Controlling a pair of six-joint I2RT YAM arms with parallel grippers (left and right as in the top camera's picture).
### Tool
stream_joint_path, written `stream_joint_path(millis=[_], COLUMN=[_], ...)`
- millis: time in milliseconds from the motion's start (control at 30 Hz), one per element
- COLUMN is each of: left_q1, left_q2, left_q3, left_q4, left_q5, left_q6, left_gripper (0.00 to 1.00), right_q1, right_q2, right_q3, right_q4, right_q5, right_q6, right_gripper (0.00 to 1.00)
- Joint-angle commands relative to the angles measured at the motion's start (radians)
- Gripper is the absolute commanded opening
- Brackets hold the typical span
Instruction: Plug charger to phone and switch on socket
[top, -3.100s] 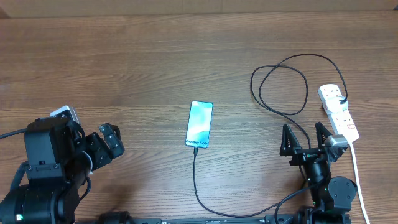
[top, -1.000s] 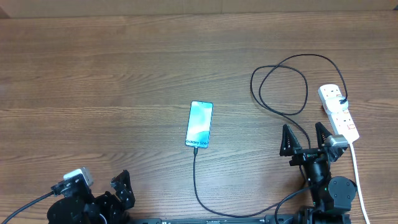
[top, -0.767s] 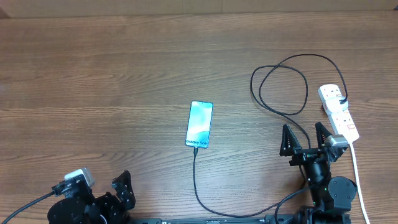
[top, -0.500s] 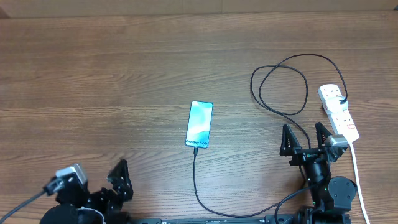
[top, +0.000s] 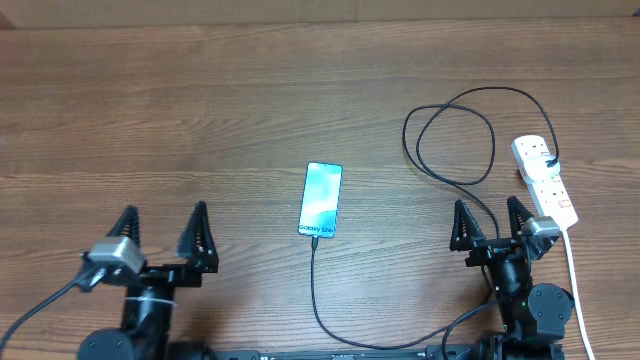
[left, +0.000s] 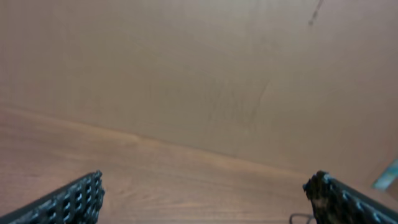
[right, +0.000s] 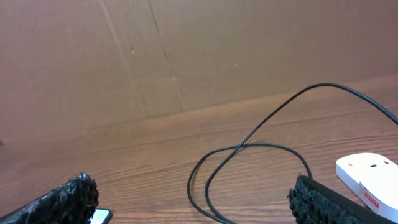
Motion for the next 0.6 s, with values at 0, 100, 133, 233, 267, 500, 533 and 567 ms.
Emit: stream_joint_path(millis=[0,100,133,233,267,500,533,567], left_q1=[-0.007,-0.007,-0.008,-0.012,-0.015,-0.028,-0.028,-0.028], left_q2=[-0.069,-0.113,-0.124,-0.122,-0.122,-0.122,-0.122,-0.122], left_q3=[-0.129,-0.238,-0.269,-0.344,-0.365,-0.48,-0.493,-0.502], left_q4=[0.061,0.112,0.127,0.187,0.213,0.33,0.33,0.33], left_q5=[0.023,0.023,0.024,0.023,0.023,0.019,0.016,0.015], left_q6=[0.018,0.015,0.015,0.007,0.008,0.008,0.008,0.008], left_gripper=[1.0,1.0,0.99,0.99,1.0,1.0,1.0,0.99], right_q1=[-0.004,-0.004,-0.004,-0.004,-0.004,-0.004,-0.004,-0.004], right_q2=[-0.01,-0.01,-0.01,-0.01,-0.01,-0.01,-0.01,-0.01], right_q3=[-0.01,-0.01,-0.01,-0.01,-0.01,-0.01,-0.01,-0.01], right_q4=[0.006,0.006,0.006,0.006,0.006,0.006,0.006,0.006], right_q5=[0.007,0.007,0.007,0.007,0.007,0.007,0.007,0.007], right_q6=[-0.005,-0.005,-0.005,-0.005,-0.005,-0.005,-0.005,-0.005], right_gripper=[1.0,1.0,1.0,1.0,1.0,1.0,1.0,1.0])
